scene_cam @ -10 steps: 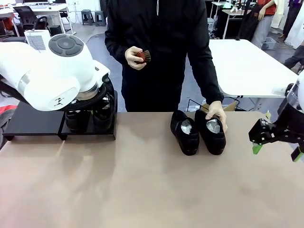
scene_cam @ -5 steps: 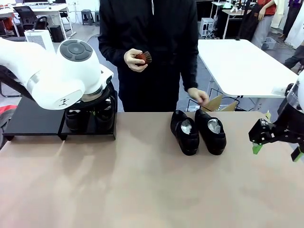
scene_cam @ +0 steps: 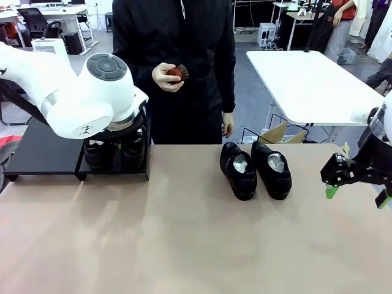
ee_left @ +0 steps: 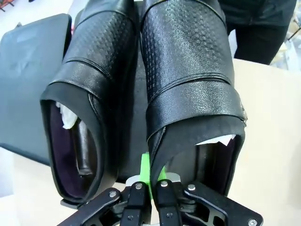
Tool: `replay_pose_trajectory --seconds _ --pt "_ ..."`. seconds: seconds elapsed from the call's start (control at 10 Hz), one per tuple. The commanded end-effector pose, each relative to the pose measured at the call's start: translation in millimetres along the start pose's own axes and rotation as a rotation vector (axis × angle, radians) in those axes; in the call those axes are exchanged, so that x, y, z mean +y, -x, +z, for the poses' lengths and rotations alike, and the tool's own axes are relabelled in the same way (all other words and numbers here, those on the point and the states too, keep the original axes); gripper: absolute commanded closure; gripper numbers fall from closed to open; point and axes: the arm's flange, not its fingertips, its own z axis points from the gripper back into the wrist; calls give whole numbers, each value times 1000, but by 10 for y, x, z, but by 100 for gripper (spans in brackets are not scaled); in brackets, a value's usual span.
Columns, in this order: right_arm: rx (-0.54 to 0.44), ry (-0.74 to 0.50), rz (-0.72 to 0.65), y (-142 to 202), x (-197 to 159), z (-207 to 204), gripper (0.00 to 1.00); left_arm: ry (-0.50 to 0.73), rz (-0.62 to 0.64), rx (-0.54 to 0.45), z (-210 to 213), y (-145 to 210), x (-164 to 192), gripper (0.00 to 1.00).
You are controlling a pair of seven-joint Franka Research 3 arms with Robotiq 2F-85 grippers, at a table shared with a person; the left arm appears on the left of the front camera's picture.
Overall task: Organize the shoes by placing them on the stand.
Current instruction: Place the Shoe from the middle of the table onto the Shoes Stand.
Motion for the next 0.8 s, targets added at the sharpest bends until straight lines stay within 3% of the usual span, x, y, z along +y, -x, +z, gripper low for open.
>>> replay_pose_trajectory --seconds 0.0,0.4,0.5,0.7 --pt "-8 -15 -19 -24 29 -4 0 -32 21 -29 -34 -56 -61 88" --pt "-8 -15 -19 -24 29 -4 0 -52 15 -38 -36 -71 -61 9" --pt "-8 -15 -19 -24 29 -4 0 -51 9 -45 16 -67 -57 0" --pt "-8 -15 -19 -24 29 -4 0 -36 -18 -34 209 -58 -54 0"
